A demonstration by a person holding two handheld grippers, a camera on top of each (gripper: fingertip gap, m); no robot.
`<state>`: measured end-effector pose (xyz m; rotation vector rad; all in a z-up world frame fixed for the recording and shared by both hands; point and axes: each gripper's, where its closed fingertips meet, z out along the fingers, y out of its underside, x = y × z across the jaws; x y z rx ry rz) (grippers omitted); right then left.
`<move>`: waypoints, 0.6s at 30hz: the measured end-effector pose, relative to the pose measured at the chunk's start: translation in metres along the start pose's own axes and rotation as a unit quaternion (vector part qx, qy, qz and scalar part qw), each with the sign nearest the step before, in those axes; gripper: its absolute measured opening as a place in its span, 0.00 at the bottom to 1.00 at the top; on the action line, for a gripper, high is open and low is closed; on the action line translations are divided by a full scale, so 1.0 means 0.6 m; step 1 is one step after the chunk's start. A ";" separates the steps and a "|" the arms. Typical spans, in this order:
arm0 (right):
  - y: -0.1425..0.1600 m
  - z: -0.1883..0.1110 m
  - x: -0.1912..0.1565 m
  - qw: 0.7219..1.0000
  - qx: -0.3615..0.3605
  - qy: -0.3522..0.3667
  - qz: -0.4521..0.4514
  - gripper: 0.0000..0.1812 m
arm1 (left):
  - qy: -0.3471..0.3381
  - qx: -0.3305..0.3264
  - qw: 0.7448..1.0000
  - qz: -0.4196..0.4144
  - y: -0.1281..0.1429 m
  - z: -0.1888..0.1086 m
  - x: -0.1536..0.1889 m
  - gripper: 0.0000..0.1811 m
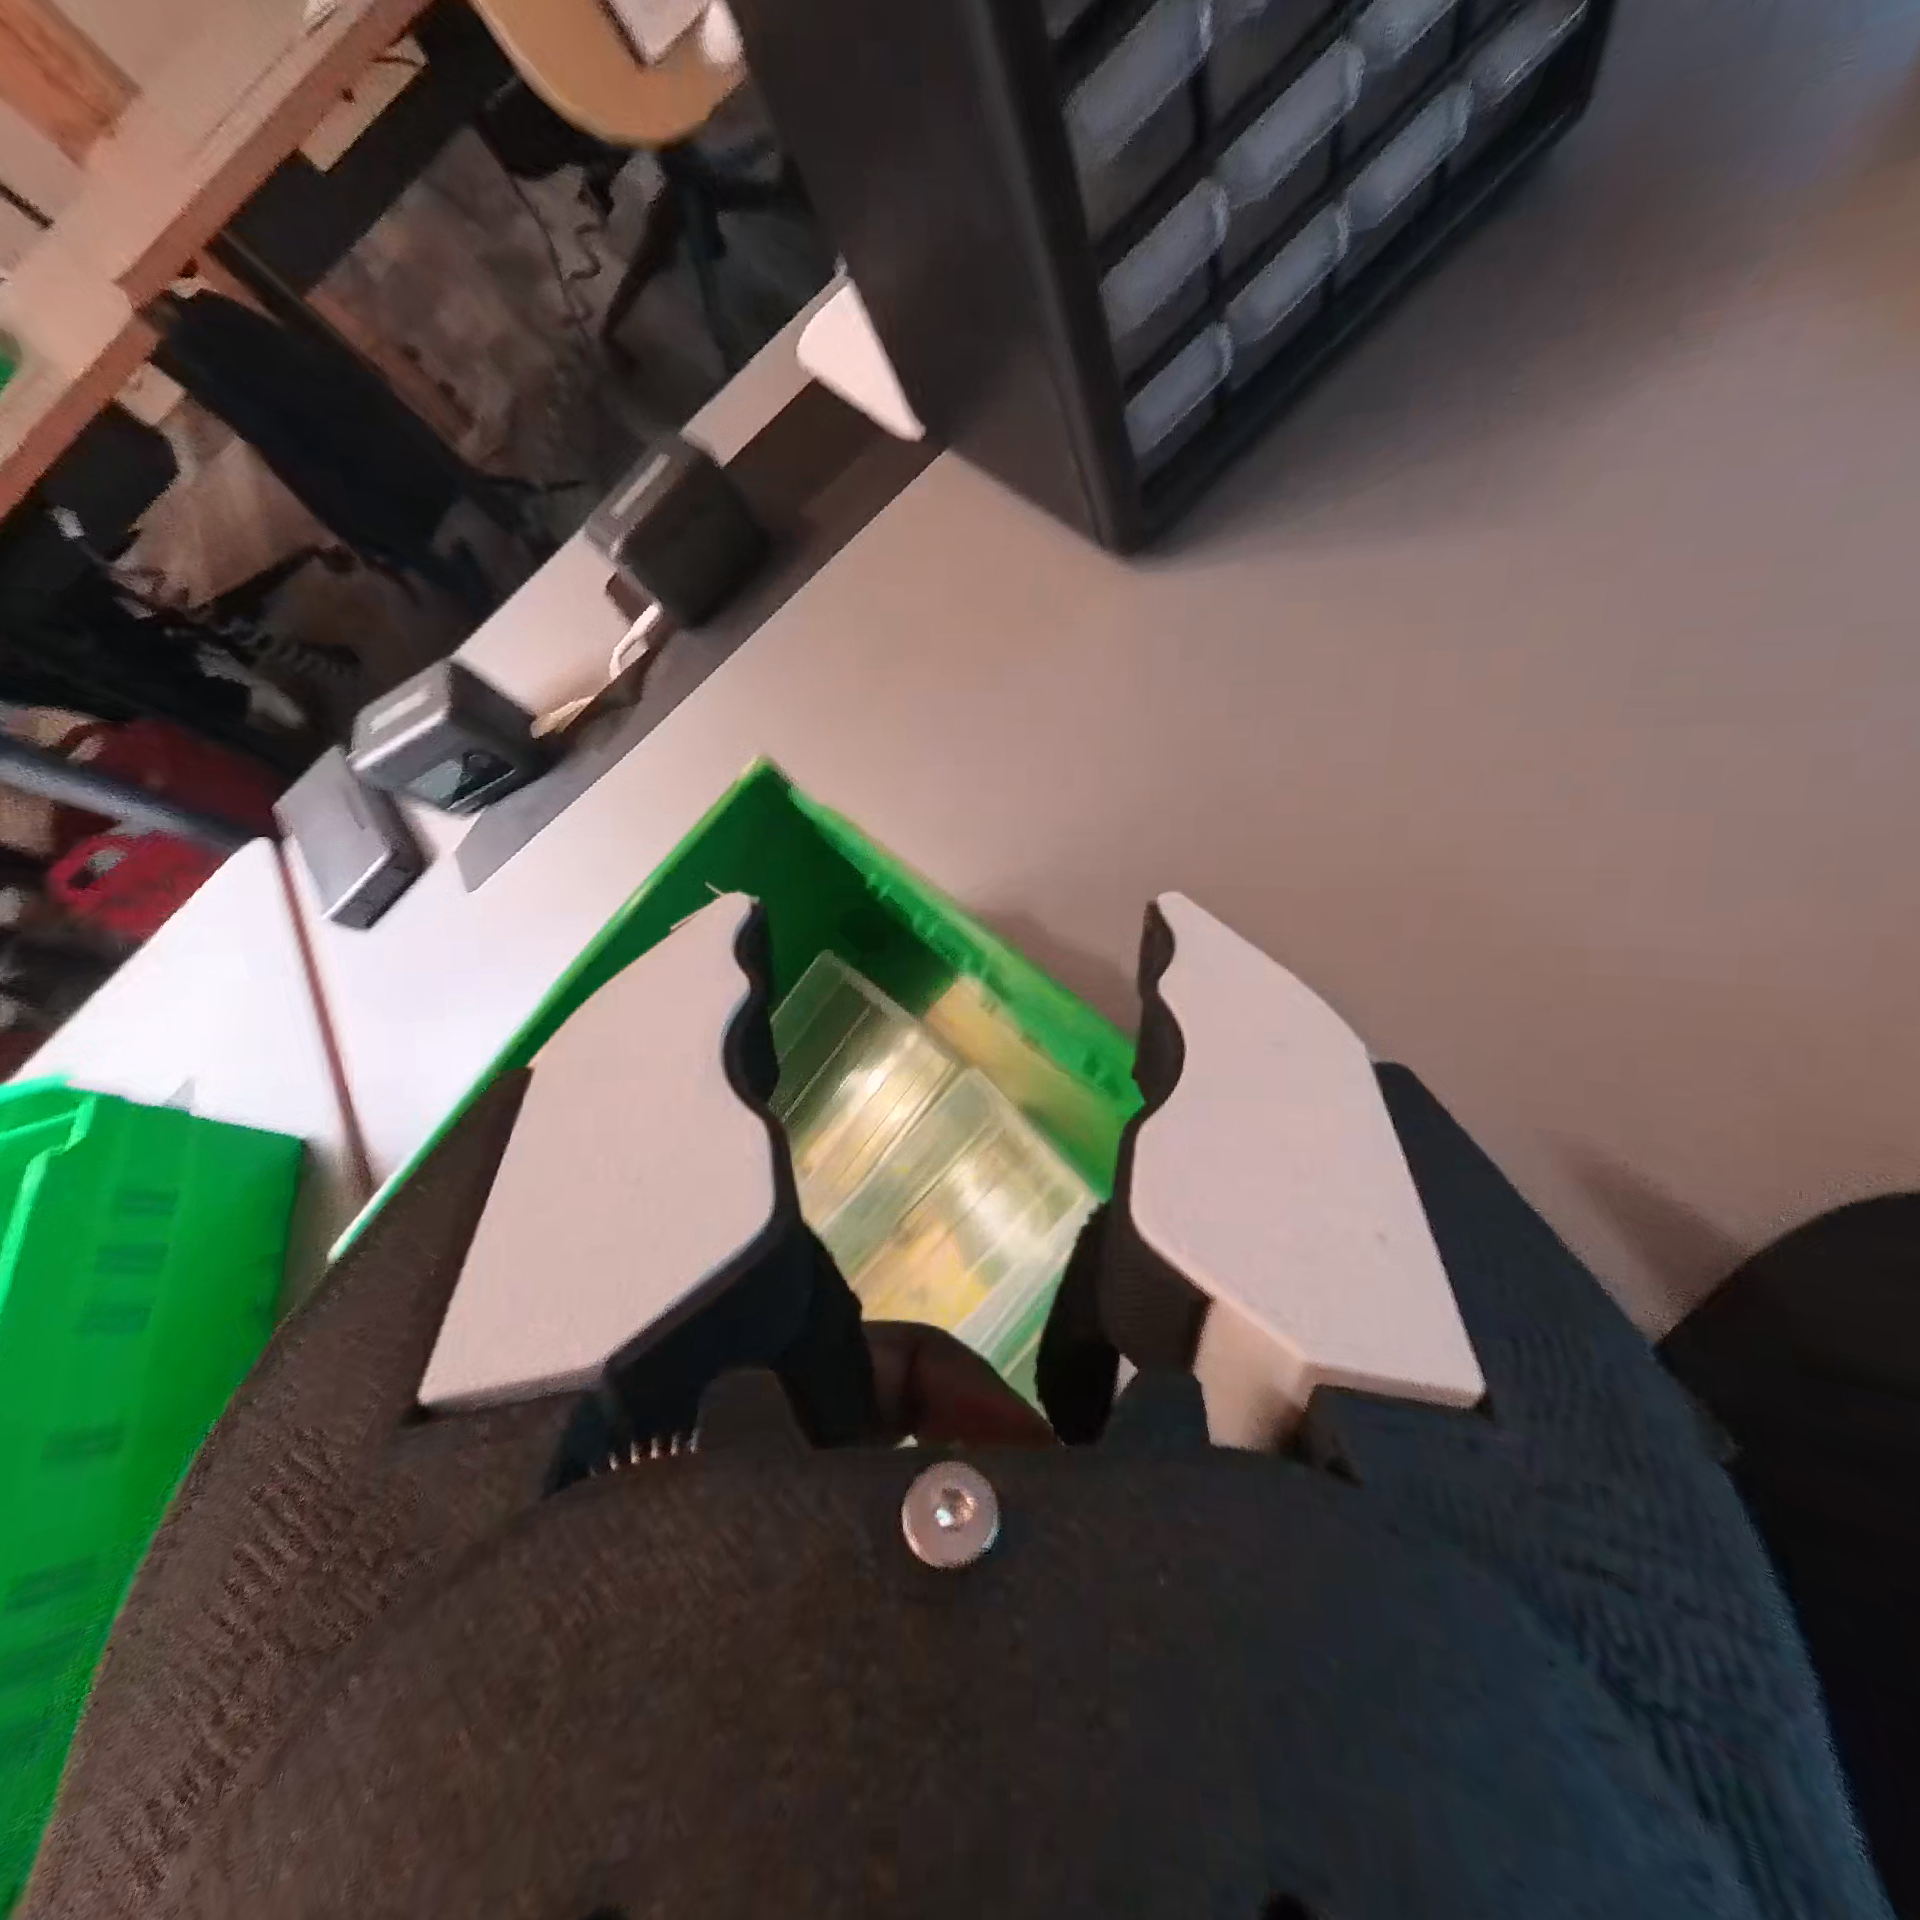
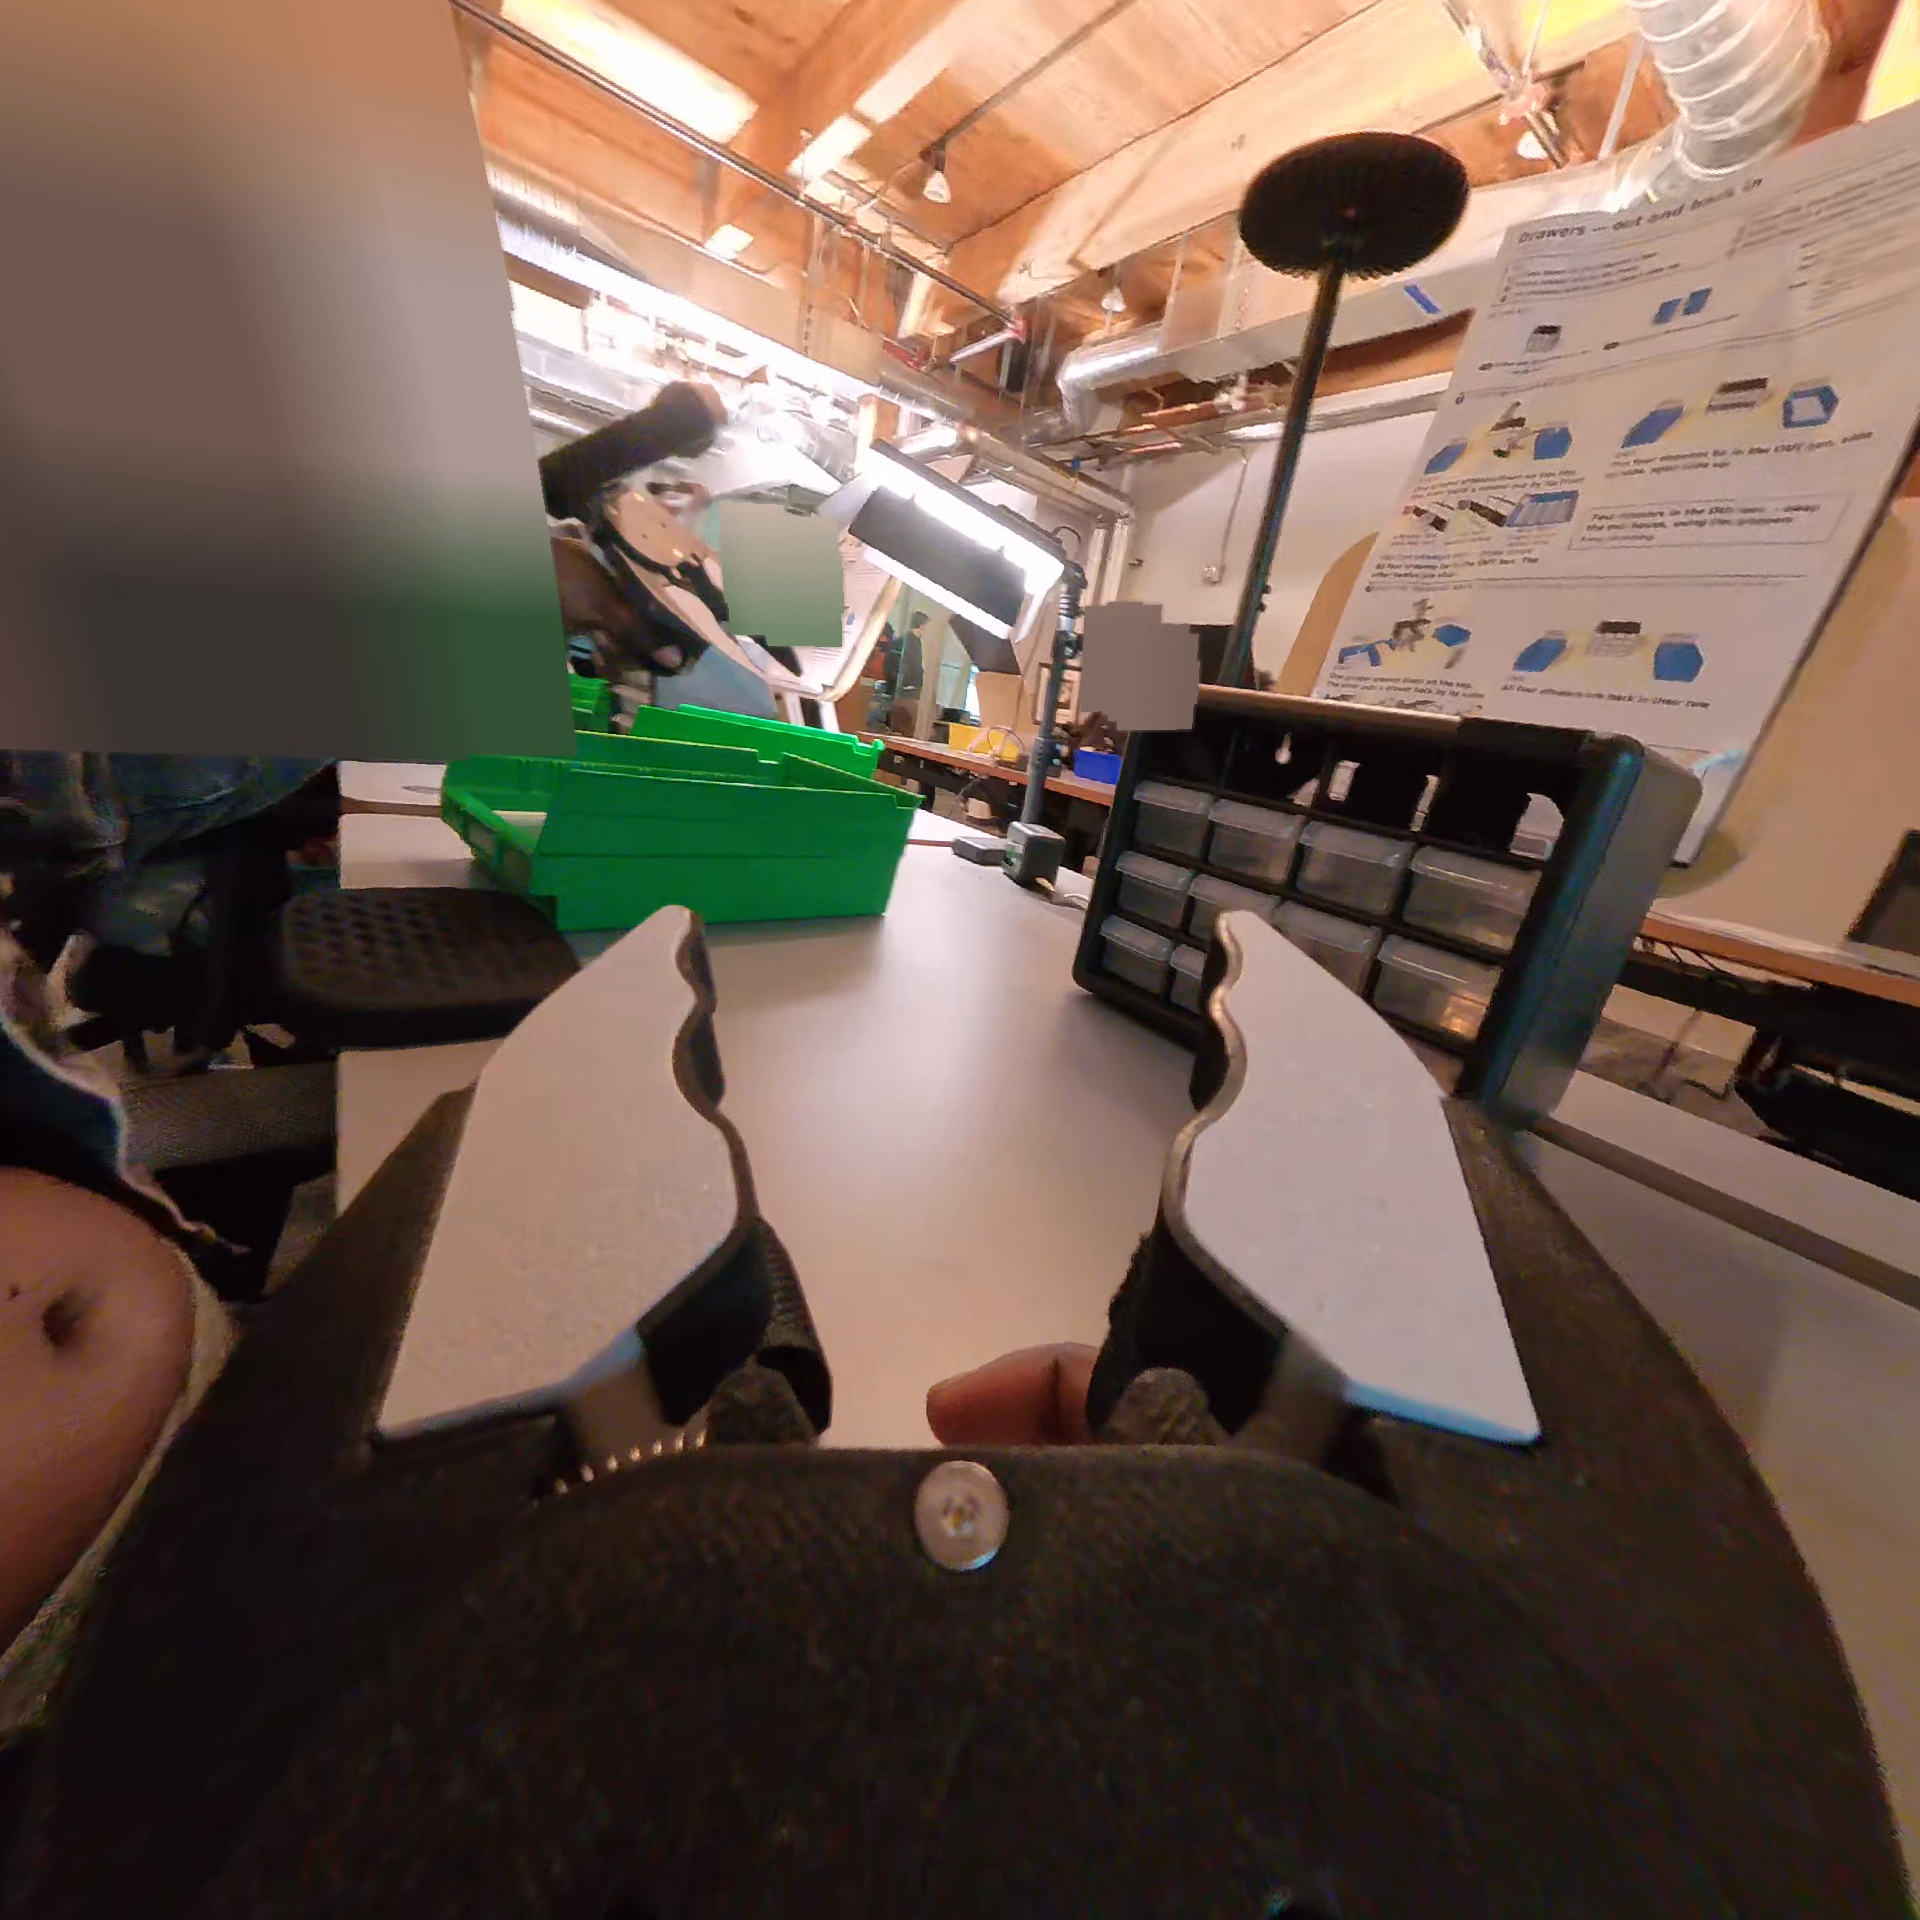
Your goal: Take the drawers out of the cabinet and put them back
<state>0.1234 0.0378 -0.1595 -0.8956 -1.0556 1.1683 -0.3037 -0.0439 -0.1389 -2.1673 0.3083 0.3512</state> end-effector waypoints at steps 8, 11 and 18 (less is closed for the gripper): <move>-0.019 0.112 0.162 0.965 -0.066 0.246 0.058 0.46 | -0.047 0.202 0.952 -0.225 -0.199 0.102 0.040 0.41; -0.013 0.183 0.248 0.954 -0.075 0.290 0.029 0.44 | -0.129 0.209 0.946 -0.213 -0.223 0.171 0.045 0.41; 0.100 0.270 0.429 0.922 -0.144 0.360 -0.012 0.32 | -0.171 0.235 0.915 -0.280 -0.223 0.278 0.027 0.39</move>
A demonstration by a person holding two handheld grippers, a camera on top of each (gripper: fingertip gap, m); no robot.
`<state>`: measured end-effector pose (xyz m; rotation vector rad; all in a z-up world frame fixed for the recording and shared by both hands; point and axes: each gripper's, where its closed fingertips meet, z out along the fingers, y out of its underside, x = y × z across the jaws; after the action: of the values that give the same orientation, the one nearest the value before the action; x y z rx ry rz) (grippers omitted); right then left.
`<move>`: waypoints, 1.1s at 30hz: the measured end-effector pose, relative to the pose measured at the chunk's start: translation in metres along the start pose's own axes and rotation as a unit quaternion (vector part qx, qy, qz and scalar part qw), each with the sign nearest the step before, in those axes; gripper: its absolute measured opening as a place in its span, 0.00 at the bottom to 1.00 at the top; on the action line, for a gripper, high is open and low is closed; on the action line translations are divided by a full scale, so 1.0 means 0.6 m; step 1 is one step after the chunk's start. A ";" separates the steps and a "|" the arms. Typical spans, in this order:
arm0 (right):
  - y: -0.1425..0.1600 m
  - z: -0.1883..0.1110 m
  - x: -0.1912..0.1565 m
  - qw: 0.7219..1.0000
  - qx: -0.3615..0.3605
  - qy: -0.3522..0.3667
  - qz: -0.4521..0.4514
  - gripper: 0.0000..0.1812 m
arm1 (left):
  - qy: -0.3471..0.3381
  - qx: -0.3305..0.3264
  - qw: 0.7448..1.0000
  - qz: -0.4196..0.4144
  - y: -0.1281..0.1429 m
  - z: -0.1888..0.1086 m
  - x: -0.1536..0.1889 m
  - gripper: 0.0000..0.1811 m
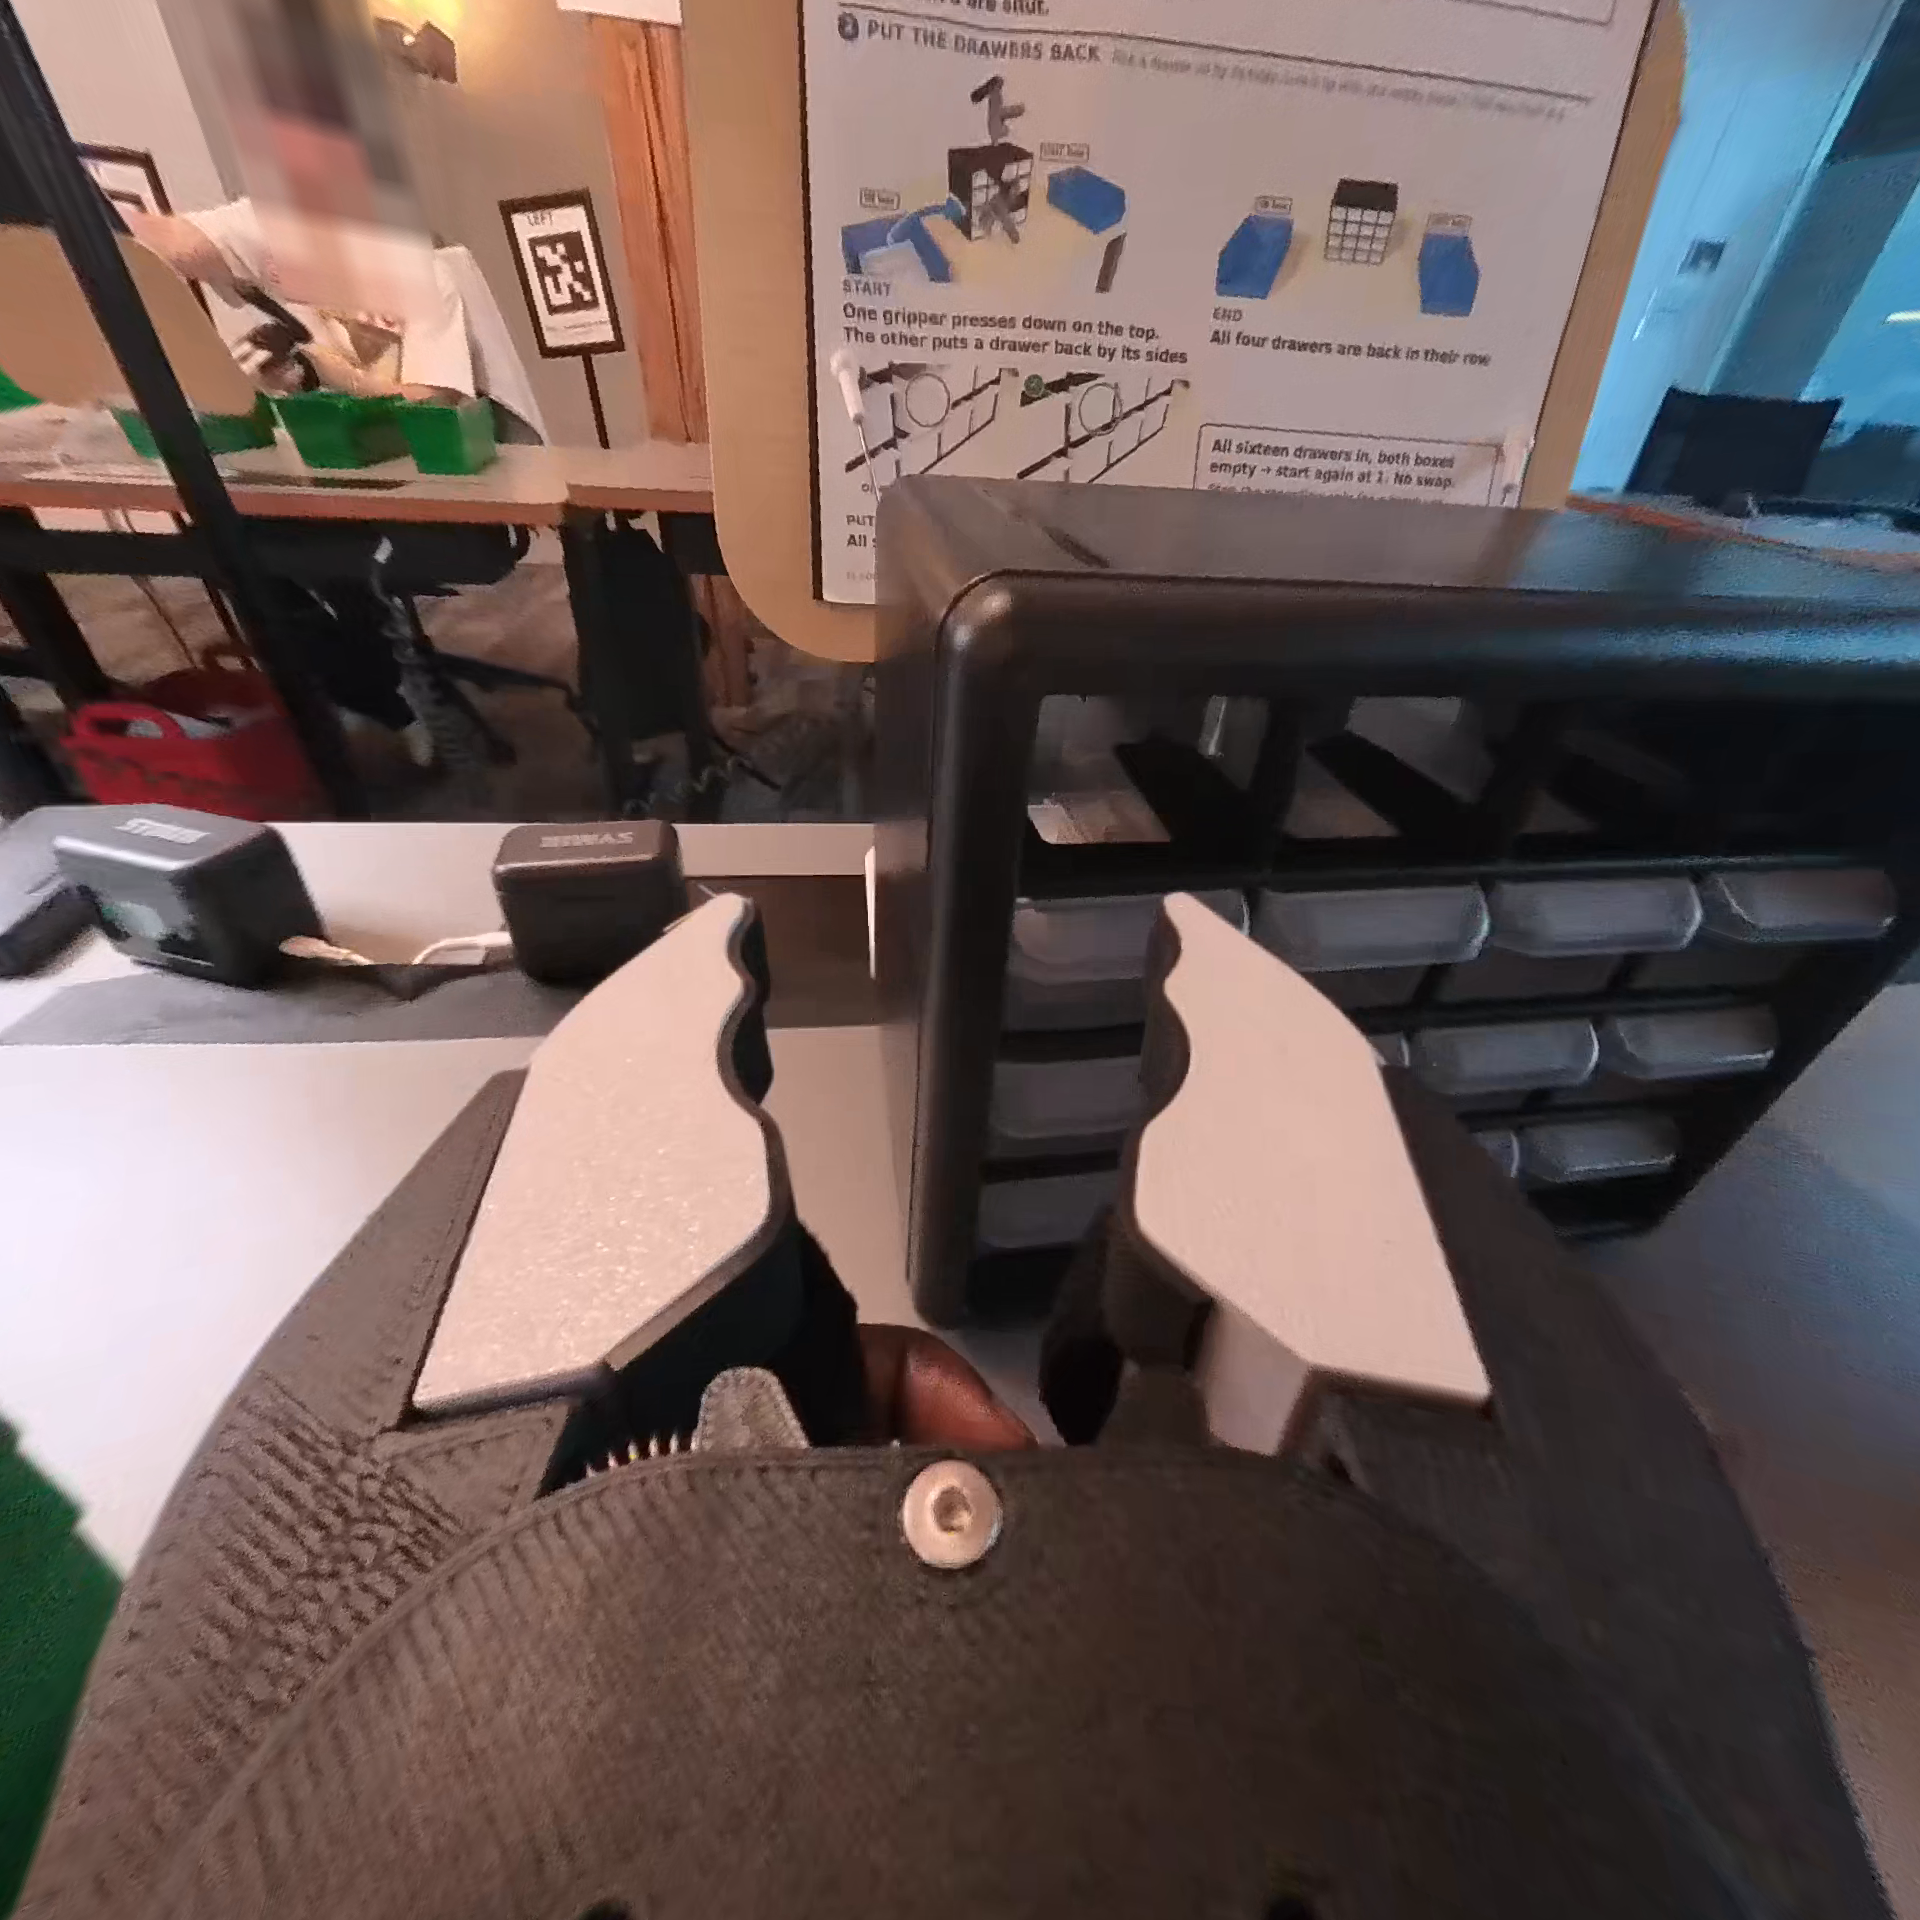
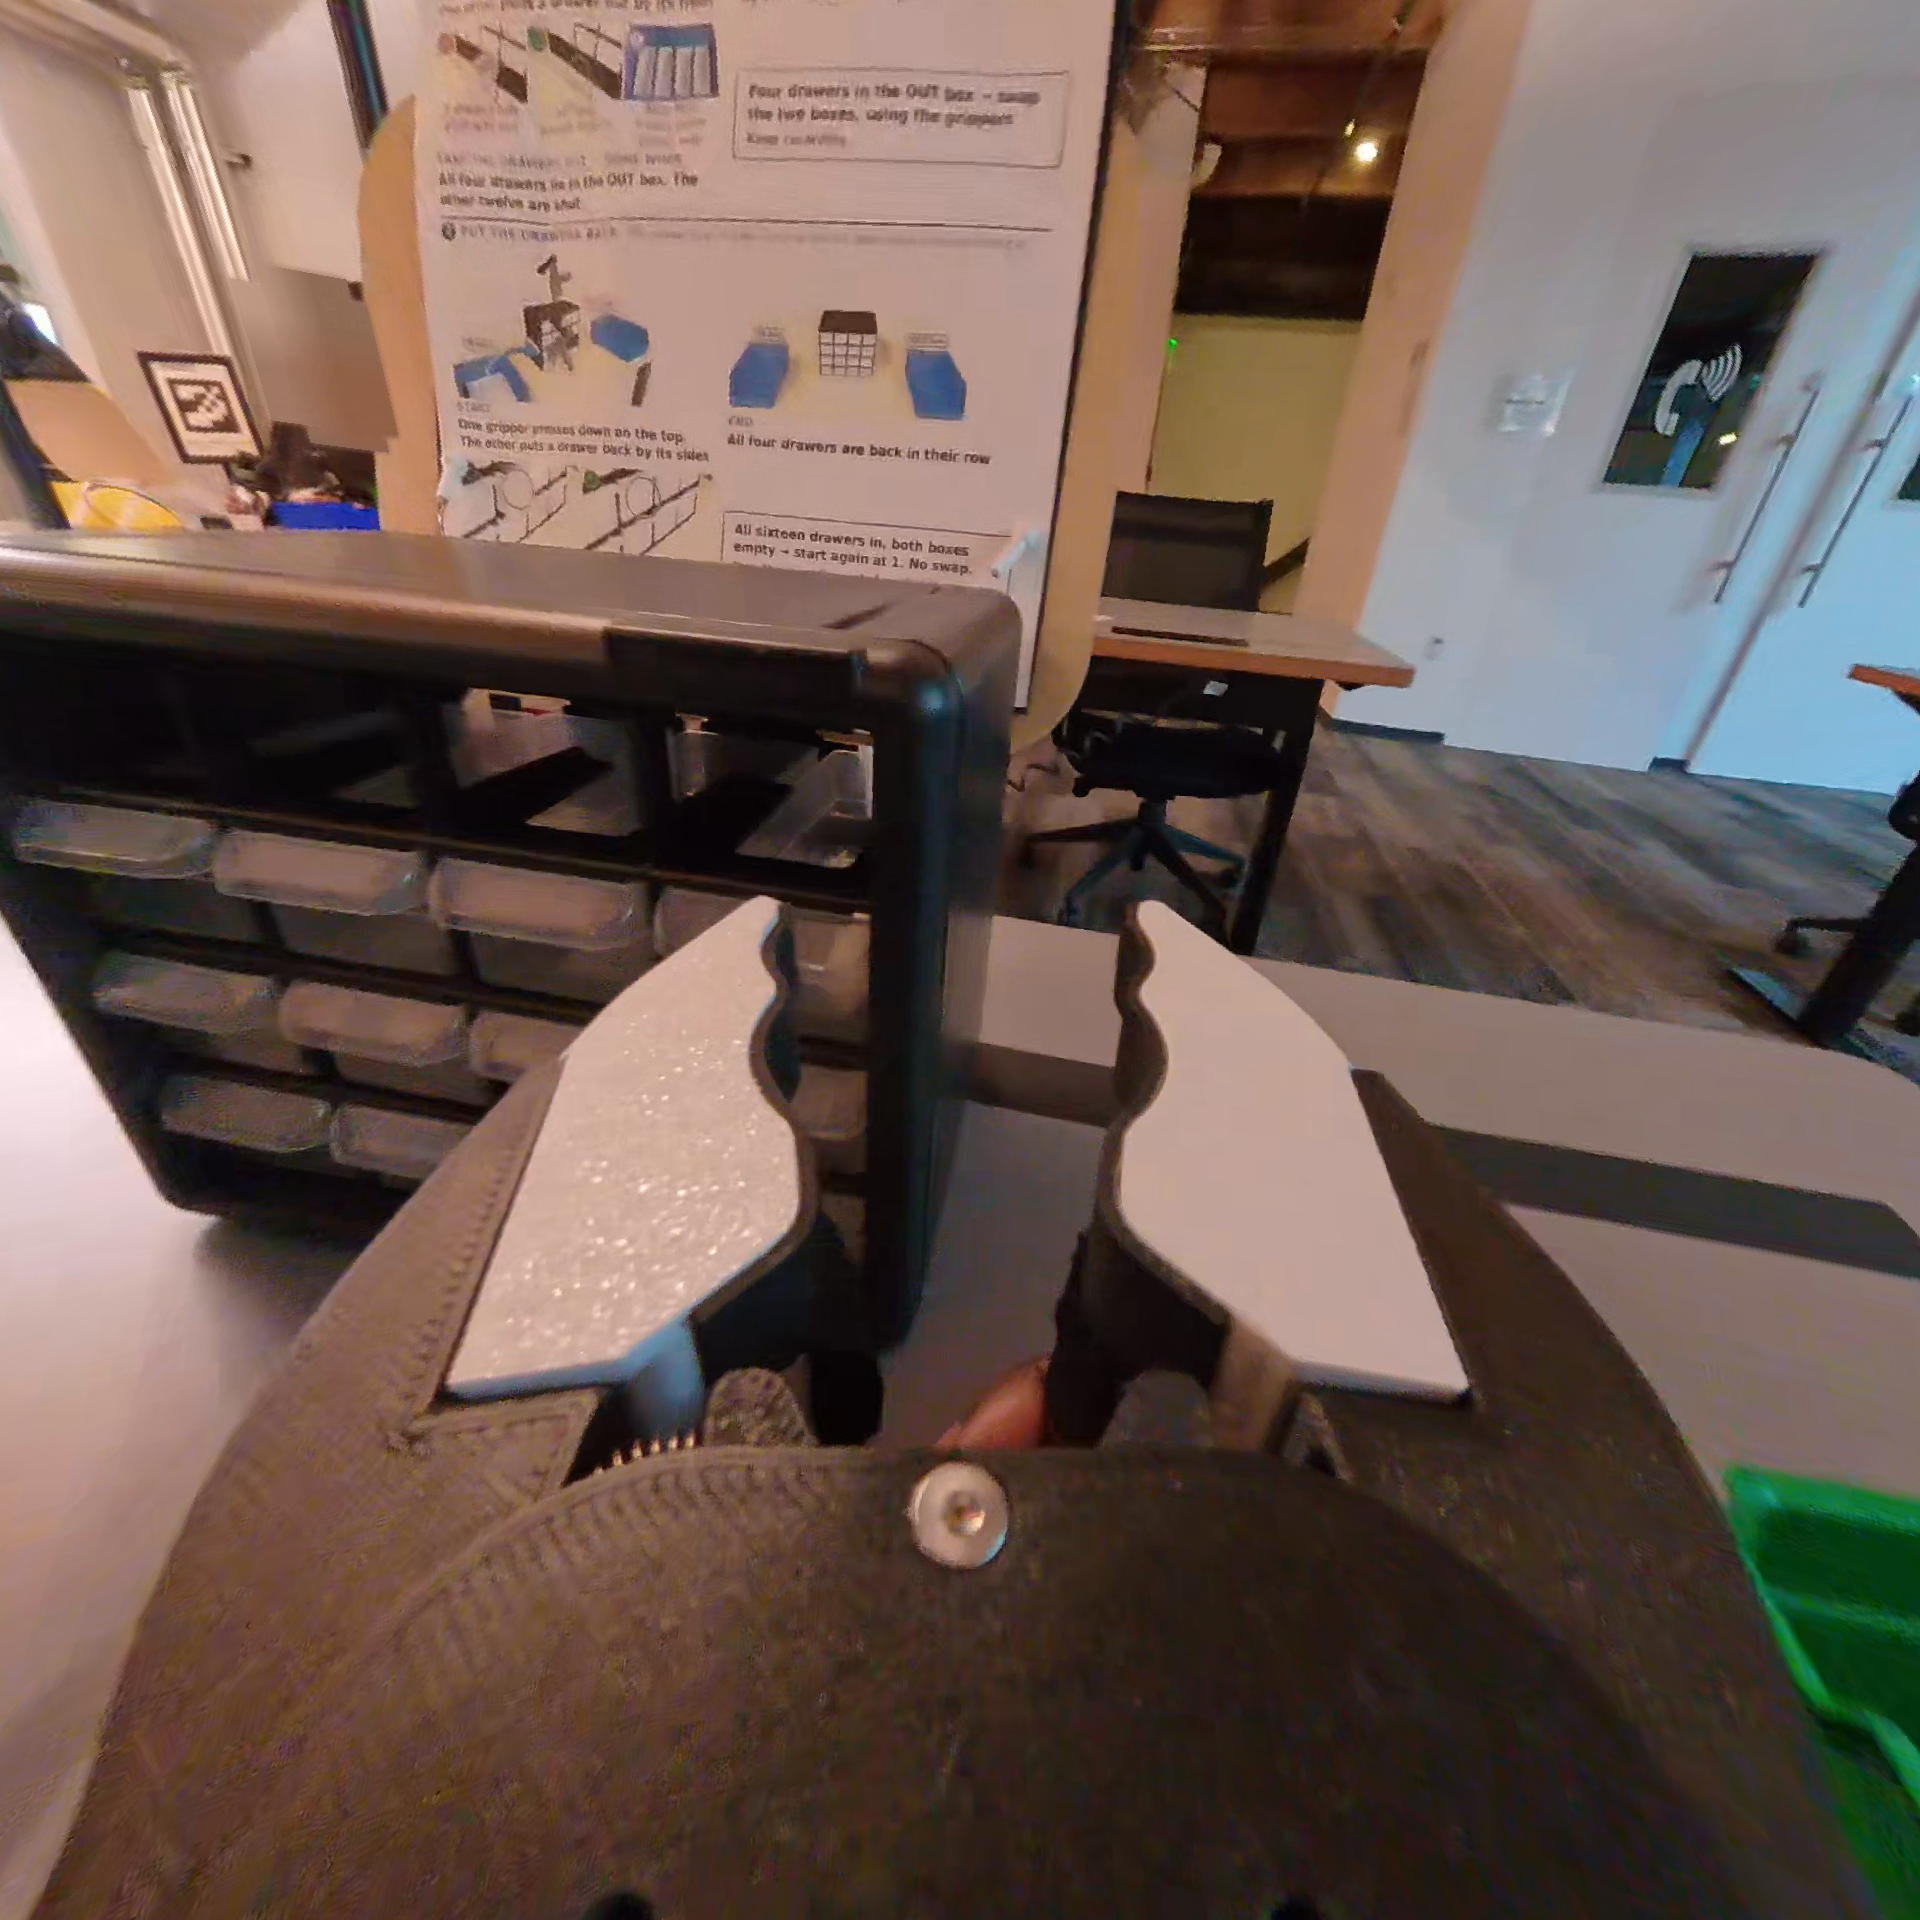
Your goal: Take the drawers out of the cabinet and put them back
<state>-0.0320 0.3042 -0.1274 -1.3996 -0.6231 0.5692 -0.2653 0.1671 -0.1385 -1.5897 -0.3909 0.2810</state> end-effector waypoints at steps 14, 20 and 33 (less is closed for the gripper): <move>0.013 0.091 -0.014 0.998 -0.048 0.005 -0.042 0.11 | 0.014 0.000 1.000 0.023 -0.008 0.057 0.003 0.12; 0.012 0.069 -0.015 0.996 -0.074 0.012 -0.048 0.11 | 0.015 -0.015 0.999 0.032 -0.006 0.031 0.010 0.12; 0.004 -0.036 -0.042 0.995 -0.080 0.016 -0.056 0.11 | 0.017 -0.028 0.999 0.043 0.001 -0.073 0.019 0.11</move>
<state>-0.0346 0.2716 -0.1329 -1.5096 -0.7295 0.4140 -0.2368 0.1321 -0.1361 -1.6673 -0.3075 0.3097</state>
